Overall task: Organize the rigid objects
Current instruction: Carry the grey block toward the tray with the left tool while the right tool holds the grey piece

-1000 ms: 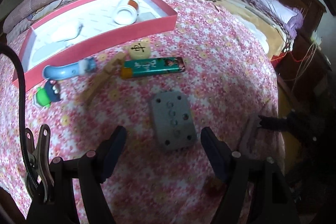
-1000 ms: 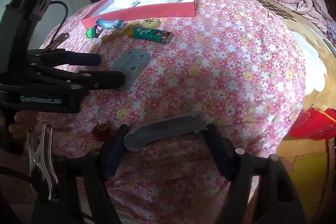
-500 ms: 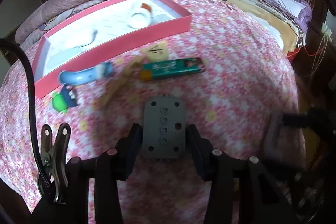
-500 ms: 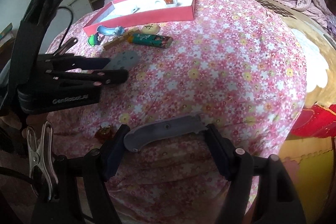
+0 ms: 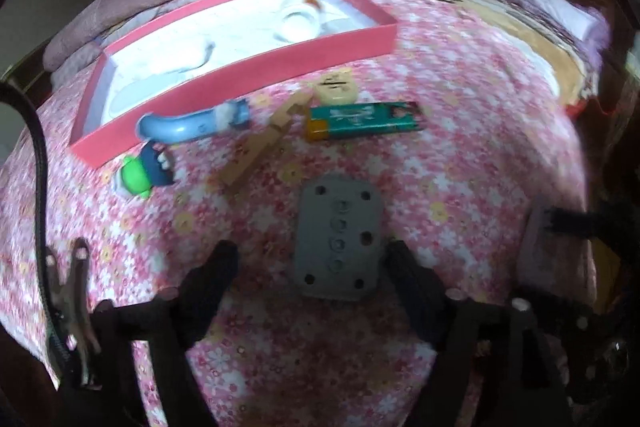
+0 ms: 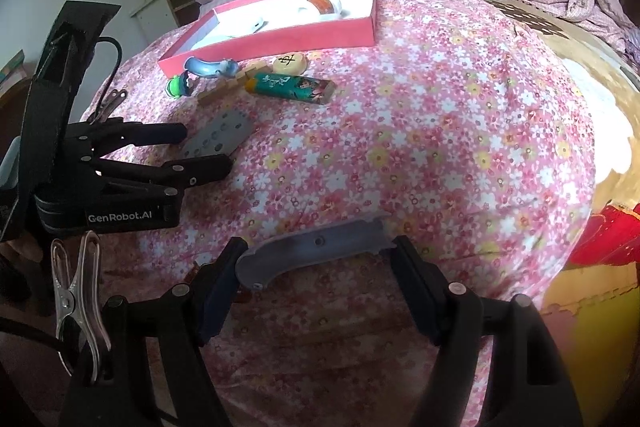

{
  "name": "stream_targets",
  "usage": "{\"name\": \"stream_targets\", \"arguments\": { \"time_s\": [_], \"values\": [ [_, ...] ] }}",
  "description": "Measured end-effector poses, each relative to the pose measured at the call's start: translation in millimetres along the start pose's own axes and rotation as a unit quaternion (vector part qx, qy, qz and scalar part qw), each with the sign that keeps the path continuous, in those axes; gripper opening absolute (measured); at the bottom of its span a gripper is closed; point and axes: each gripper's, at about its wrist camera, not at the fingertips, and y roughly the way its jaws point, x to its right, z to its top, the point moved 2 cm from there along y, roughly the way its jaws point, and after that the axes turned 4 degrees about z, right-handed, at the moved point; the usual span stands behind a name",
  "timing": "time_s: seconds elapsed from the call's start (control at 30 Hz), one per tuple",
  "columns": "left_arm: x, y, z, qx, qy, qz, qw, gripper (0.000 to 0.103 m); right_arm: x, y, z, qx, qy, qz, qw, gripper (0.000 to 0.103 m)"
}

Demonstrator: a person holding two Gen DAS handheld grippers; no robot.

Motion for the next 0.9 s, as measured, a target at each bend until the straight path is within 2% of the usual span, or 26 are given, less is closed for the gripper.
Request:
{"name": "stream_targets", "arguments": {
  "time_s": [0.03,0.2,0.27,0.33,0.4,0.67,0.9],
  "values": [
    [-3,2,0,-0.004,-0.011,-0.006,0.9999,0.091,0,0,0,0.0,-0.002,-0.001,1.0,0.075],
    [-2,0,1,0.001,-0.003,-0.004,1.0,0.09,-2,1,0,0.003,-0.005,-0.005,1.0,0.075],
    [-1,-2,1,0.006,0.002,-0.011,0.9999,0.081,-1,1,0,0.005,-0.003,-0.004,1.0,0.075],
    [3,-6,2,0.016,0.009,-0.012,0.9997,0.061,-1,0,0,0.006,-0.001,-0.003,1.0,0.075],
    [6,-10,2,0.025,0.02,-0.016,0.9994,0.048,0,0,0,0.007,0.0,-0.003,1.0,0.075],
    [0,-17,2,0.031,0.002,-0.061,0.9976,0.047,0,-1,4,0.01,0.002,-0.001,1.0,0.075],
    [-19,-32,10,0.057,-0.022,-0.053,0.9967,0.047,-5,1,14,0.011,-0.003,0.002,1.0,0.074]
  ]
}}
